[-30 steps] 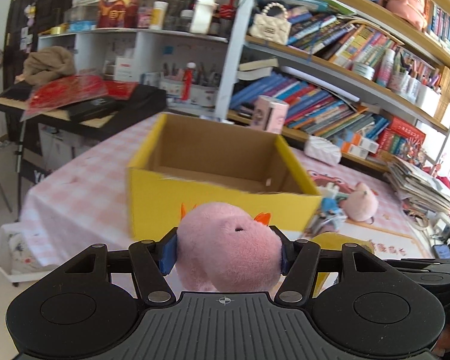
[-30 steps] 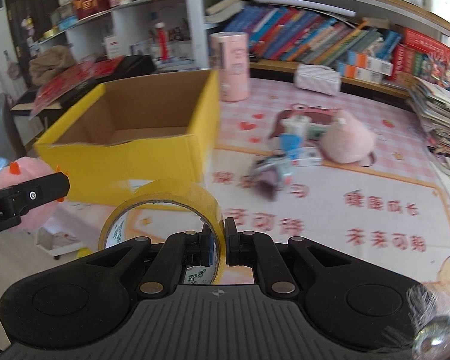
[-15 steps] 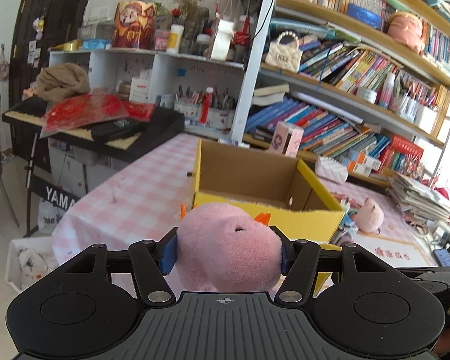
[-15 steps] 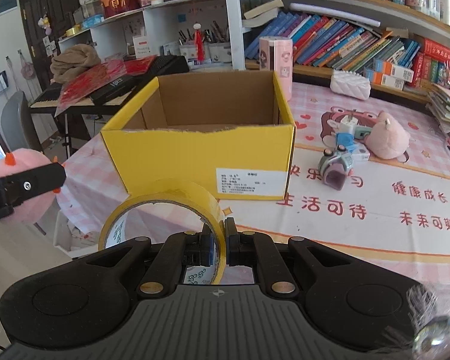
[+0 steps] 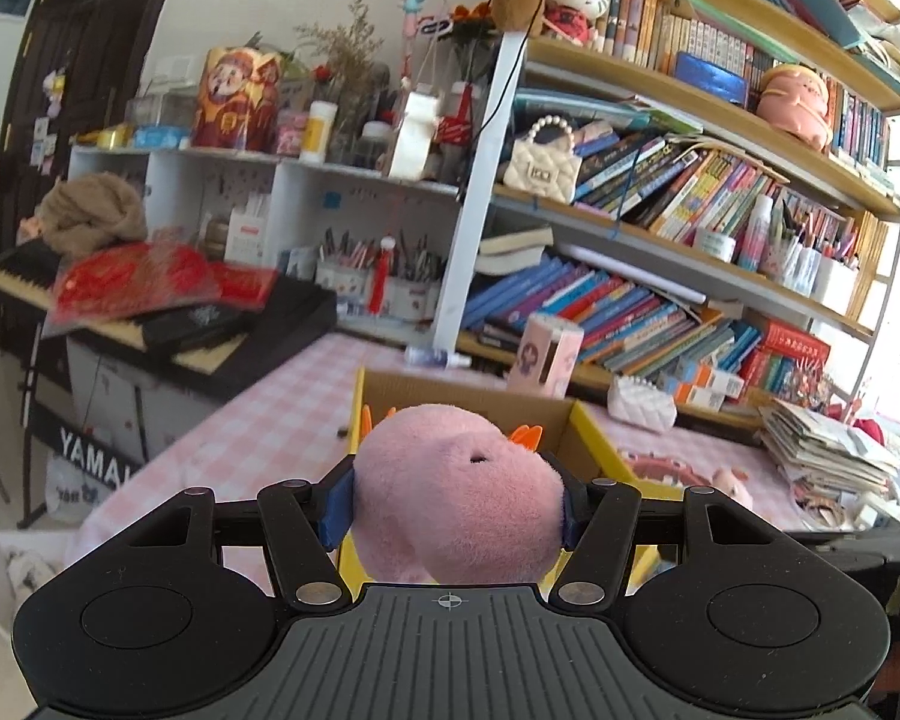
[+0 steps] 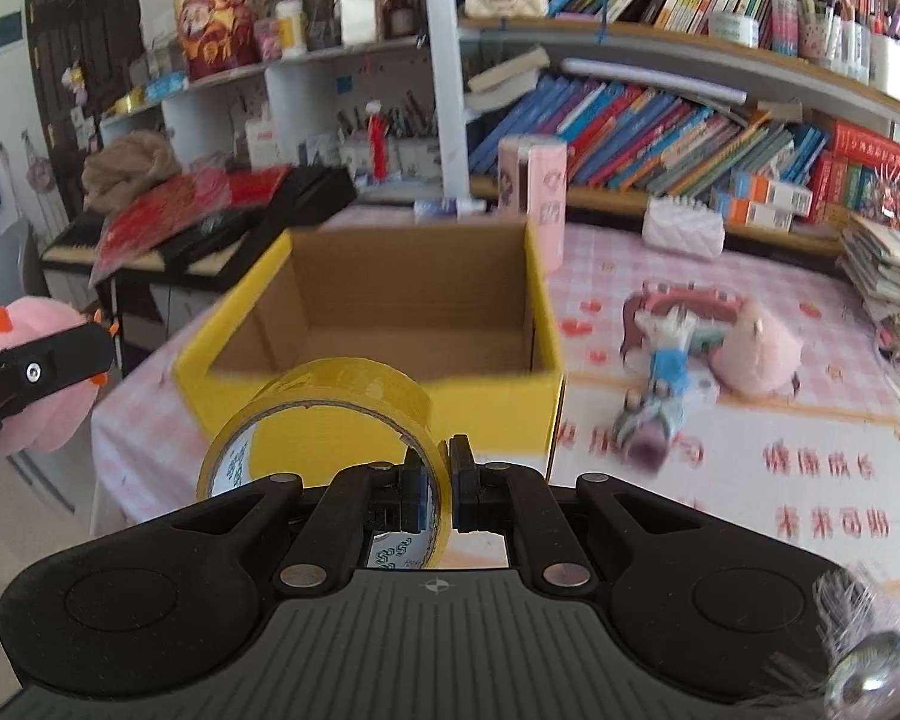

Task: Organize objects
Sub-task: 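Carry the pink plush and tape roll over the yellow box with both grippers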

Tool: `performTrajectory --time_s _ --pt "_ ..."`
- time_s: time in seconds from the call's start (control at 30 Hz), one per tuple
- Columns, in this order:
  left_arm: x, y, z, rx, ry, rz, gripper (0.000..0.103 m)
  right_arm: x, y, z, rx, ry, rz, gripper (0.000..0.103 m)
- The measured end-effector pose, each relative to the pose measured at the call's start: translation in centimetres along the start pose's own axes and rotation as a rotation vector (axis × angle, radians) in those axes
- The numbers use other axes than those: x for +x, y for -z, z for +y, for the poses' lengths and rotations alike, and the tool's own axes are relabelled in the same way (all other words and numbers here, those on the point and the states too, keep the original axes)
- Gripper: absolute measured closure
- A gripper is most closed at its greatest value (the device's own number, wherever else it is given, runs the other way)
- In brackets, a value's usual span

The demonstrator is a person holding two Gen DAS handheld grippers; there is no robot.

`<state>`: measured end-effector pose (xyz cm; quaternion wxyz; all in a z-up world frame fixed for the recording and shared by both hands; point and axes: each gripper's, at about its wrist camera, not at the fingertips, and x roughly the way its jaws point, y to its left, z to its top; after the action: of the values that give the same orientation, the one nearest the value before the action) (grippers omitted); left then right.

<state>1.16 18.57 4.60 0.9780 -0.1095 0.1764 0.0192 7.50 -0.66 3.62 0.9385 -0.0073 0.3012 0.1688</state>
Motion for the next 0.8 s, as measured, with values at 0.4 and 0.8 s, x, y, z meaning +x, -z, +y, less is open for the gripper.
performTrajectory --time_s 0.4,0.8 --pt "9.3 -2.3 -2.1 0.040 -0.077 0.032 0.043 9.1 -6.9 -1.1 -0.176 -0.006 -0.043 0.096" --pt "16.3 -0.7 -3.0 0.115 -0.181 0.193 0.043 18.0 -7.2 -0.3 -0.390 -0.099 0.136 0.096"
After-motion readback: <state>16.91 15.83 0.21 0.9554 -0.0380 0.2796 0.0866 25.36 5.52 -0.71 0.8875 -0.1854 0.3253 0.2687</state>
